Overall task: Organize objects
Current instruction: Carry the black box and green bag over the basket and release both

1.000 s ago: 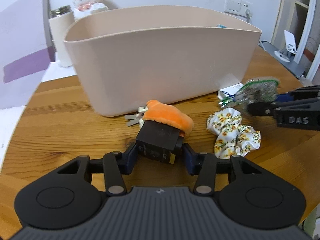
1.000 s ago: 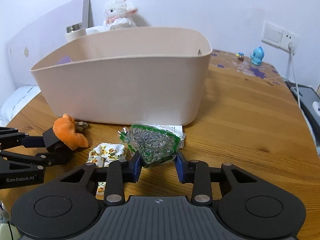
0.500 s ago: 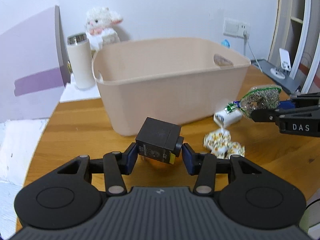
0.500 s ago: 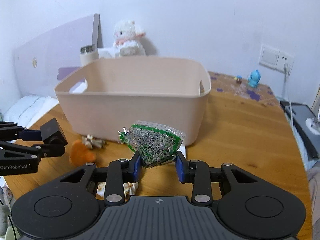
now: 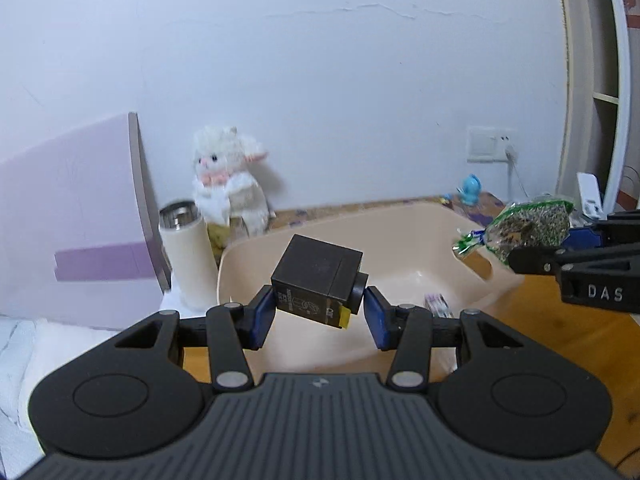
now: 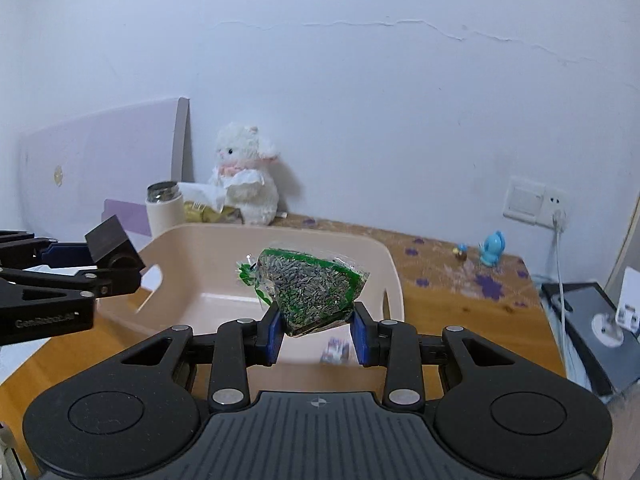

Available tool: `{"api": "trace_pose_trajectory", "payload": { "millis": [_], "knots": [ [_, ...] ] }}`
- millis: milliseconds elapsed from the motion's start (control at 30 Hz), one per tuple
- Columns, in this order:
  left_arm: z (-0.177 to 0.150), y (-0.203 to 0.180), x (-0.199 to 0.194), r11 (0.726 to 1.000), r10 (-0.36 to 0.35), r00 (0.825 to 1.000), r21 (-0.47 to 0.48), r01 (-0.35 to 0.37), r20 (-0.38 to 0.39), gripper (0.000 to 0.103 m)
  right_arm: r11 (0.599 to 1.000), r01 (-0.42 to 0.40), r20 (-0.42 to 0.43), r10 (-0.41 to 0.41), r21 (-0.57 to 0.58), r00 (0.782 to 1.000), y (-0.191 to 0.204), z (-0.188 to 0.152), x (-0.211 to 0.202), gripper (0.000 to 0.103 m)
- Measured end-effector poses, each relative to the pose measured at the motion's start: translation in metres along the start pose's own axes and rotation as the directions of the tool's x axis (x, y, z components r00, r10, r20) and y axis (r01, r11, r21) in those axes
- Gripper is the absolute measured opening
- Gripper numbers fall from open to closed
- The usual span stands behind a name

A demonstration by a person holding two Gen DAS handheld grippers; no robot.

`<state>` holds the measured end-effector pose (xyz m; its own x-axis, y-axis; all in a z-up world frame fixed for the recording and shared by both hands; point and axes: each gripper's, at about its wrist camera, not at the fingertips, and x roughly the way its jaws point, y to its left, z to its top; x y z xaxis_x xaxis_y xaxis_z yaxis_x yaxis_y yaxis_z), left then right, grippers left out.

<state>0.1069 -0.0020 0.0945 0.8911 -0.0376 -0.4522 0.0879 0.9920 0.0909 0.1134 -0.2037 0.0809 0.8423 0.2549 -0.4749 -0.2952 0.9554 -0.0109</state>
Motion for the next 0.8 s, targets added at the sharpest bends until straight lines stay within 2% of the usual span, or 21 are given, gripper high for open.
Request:
{"api": "trace_pose_trajectory", "payload": {
  "millis": [200,467,600,733,800],
  "knots": [
    [0.012,-0.003,0.050,0.999,0.033,0.998,-0.025,-0.035,-0.056,0.050,1.000,0.024,-0.020,-0.024,0.002,1.000,-0.001,0.016,0.039,0.032],
    [-0.007,-0.006,0.111,0.995,0.093,0.978,-0.016,-0.097,-0.185,0.050,0.997,0.076,-0.136,-0.080,-0.031,0.987,0.007,0.007,0.094,0.032],
    [-0.018,-0.002,0.128,0.997,0.066,0.963,-0.033,-0.077,-0.260,0.050,0.996,0.083,-0.211,-0.091,-0.046,0.973,0.008,-0.005,0.120,0.032],
    [-0.022,0.005,0.134,0.995,0.037,0.954,-0.081,-0.064,-0.299,0.050,0.995,0.074,-0.260,-0.087,-0.060,0.962,0.010,-0.013,0.129,0.032],
    [-0.023,0.004,0.134,0.996,0.031,0.949,-0.068,-0.056,-0.314,0.050,0.996,0.070,-0.279,-0.083,-0.057,0.957,0.010,-0.015,0.129,0.033]
  ]
}}
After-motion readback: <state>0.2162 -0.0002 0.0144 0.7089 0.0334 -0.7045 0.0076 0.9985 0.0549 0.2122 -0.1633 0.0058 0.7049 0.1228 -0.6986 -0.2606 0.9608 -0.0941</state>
